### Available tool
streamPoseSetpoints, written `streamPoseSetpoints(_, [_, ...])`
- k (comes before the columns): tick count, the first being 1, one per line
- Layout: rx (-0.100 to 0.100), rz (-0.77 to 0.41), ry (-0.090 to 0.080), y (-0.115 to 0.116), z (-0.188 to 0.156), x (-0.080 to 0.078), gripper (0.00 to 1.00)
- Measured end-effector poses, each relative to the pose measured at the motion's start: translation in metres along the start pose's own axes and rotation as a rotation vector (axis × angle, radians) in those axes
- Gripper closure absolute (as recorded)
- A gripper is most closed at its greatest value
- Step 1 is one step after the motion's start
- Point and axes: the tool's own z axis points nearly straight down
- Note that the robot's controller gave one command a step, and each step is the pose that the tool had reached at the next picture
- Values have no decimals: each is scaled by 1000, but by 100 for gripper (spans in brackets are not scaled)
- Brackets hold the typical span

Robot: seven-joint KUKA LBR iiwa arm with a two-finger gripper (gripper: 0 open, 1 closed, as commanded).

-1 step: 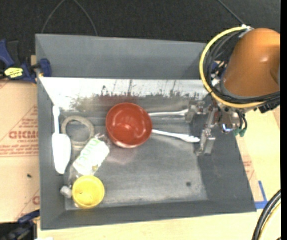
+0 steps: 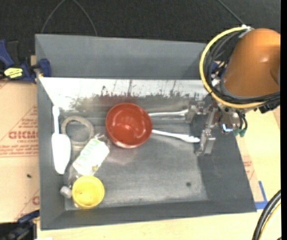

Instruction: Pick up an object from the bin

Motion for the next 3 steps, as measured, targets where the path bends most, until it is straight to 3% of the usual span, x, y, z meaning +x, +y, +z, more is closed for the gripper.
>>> streamPoseSetpoints(1, [0,-122,0,-24,27,-7,0])
streamPoseSetpoints(2, [-1,-113,-1,-20,45,-21,0])
streamPoseSetpoints(3, [4,-361,-9,-53,89,-72,0])
